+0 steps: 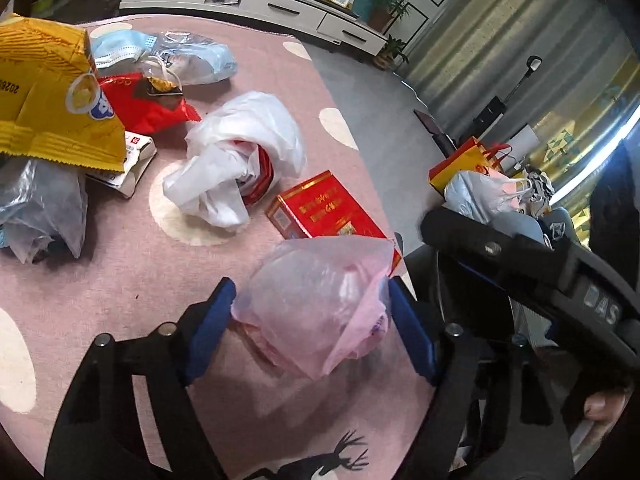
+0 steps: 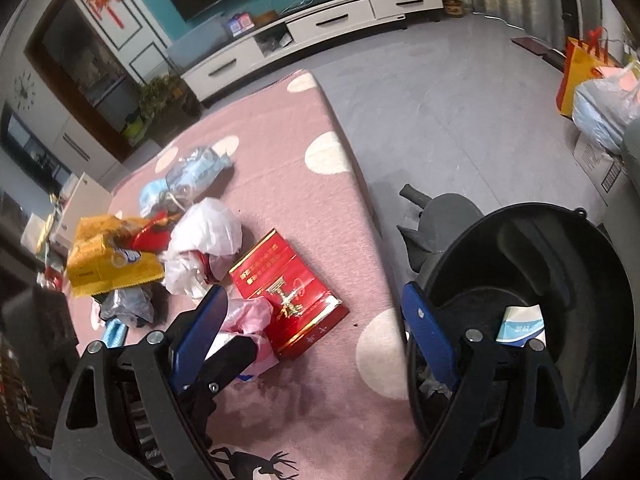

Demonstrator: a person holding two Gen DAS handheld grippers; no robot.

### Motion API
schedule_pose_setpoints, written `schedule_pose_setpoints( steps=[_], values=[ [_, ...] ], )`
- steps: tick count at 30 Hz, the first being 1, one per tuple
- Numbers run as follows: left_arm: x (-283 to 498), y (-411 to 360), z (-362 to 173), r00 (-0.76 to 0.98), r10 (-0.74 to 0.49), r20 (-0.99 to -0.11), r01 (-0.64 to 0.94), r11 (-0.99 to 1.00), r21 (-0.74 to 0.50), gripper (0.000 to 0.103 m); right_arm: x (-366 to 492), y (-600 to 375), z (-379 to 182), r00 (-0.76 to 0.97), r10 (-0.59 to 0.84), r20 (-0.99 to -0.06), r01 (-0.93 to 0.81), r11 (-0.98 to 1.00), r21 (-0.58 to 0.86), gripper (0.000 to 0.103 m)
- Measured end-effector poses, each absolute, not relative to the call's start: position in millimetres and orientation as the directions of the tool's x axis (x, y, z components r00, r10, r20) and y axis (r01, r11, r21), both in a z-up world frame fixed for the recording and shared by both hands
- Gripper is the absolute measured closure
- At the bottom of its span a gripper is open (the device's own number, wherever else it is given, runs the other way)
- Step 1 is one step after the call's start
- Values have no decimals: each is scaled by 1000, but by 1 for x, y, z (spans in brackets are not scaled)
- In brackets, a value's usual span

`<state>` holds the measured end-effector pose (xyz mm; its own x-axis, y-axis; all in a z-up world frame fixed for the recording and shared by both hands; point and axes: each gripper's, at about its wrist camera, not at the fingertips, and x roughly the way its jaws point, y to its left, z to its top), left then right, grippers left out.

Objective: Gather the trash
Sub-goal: 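Grasp the pink plastic bag with the left tool, then grasp the red cigarette box with the right tool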

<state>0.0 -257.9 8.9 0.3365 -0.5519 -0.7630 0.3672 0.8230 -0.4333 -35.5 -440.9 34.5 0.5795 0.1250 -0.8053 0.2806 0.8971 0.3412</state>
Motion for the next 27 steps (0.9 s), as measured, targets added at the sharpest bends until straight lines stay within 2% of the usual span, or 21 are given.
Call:
schedule_pose_setpoints(
  steps=[4,8,15,27],
  values=[
    [-6,-245,12,352,-537,-767,340,837,-429,37,-28,-431,31,572,135,-809,249,911,328,16],
    [-9,-222,16,370,-527,-765,302,847,-438,41,-18,-421,24,556,140,-819,228,922,313,16],
    [-13,-193,24,433,-460,-775,258,887,-382,43,2,-397,7,507,102,-856,175,960,218,16],
    [-11,-181,22,435,-448,-781,230,894,-385,43,7,-379,-10,484,-25,-874,125,991,41,16]
  ],
)
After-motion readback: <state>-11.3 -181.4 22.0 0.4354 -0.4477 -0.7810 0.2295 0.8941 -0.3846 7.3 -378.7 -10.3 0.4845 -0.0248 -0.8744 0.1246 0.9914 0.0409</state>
